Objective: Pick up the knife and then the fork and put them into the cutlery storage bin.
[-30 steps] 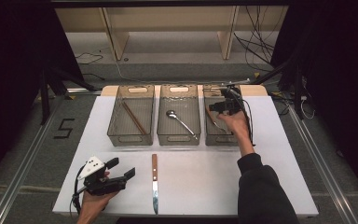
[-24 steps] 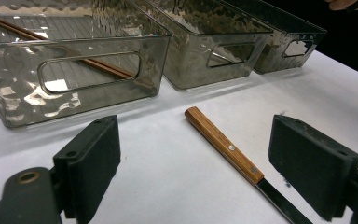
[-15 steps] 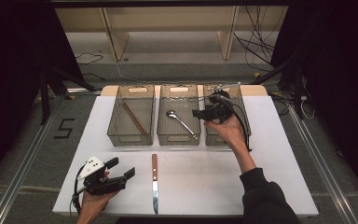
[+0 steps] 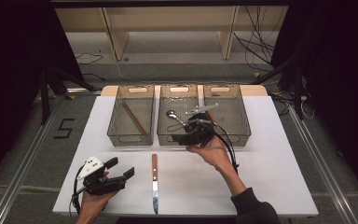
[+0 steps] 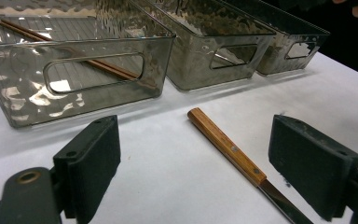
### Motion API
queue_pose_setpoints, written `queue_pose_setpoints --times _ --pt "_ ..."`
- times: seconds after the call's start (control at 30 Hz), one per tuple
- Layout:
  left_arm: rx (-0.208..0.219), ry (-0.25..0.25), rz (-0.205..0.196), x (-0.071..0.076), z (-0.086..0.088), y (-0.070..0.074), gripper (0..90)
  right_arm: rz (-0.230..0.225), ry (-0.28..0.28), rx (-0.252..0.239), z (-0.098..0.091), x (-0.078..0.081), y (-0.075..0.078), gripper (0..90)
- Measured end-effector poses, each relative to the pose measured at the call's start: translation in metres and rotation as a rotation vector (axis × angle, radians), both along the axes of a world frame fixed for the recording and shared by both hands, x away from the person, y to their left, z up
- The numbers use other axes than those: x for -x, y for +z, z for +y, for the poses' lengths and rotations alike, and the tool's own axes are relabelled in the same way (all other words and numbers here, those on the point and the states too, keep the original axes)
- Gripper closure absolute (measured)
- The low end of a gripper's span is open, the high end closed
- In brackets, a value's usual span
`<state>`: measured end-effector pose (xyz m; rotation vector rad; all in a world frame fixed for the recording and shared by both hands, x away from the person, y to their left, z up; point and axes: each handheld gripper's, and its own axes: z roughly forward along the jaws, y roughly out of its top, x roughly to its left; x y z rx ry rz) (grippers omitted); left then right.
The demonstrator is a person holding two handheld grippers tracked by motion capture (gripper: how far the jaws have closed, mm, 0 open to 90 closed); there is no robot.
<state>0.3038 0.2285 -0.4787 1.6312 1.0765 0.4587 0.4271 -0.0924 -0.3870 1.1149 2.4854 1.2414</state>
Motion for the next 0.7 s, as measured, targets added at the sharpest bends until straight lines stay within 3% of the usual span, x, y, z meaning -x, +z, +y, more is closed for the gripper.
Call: queue_pose_setpoints --times 0.57,0.7 --pt "-0.002 0.005 -0.001 0.000 0.001 0.000 16.6 0.018 0.028 0.101 0.039 0.028 -0.033 32.5" --pt "0.004 0.010 -0.004 0.000 0.001 0.000 16.6 0.020 0.038 0.101 0.047 0.033 -0.037 32.3"
